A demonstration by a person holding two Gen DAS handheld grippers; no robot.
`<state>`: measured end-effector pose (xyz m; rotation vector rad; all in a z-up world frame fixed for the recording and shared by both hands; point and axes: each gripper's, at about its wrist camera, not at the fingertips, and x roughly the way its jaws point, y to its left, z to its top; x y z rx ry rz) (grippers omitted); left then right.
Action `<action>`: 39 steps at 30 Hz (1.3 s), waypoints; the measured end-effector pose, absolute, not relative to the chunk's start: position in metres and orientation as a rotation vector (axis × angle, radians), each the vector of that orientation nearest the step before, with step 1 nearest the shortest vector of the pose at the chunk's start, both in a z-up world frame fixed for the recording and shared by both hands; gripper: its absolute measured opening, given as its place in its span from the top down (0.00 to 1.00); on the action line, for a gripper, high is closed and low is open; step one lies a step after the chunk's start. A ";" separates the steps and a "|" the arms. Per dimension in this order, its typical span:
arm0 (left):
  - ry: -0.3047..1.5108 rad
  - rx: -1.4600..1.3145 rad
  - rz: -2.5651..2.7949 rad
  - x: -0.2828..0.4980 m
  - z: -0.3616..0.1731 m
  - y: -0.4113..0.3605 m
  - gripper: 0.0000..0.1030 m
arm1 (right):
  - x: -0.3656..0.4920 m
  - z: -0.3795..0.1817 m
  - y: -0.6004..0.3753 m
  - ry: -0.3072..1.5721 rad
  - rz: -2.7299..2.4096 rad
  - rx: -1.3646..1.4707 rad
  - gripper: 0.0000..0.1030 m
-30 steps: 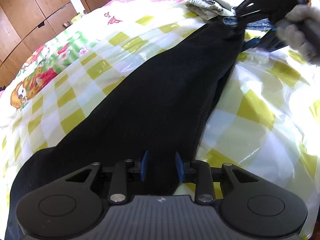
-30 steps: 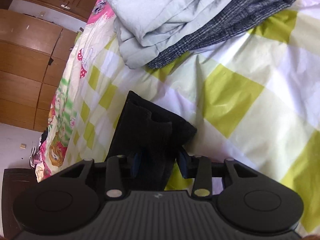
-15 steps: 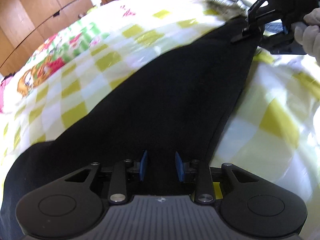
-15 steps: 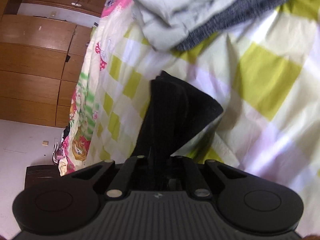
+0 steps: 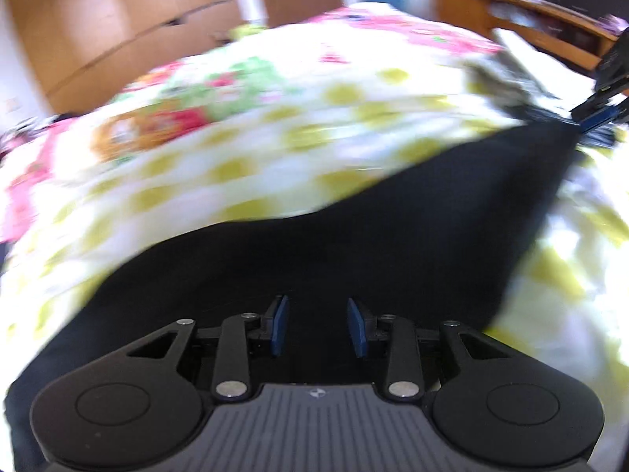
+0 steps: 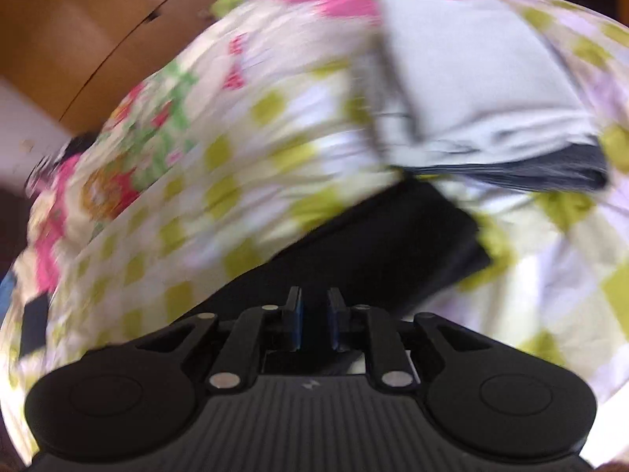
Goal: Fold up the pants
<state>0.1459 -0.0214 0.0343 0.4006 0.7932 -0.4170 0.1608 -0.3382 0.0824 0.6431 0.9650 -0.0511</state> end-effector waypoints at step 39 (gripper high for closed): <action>0.782 0.526 -0.627 0.147 -0.006 -0.159 0.52 | 0.047 -0.021 -0.468 0.701 -0.390 1.170 0.68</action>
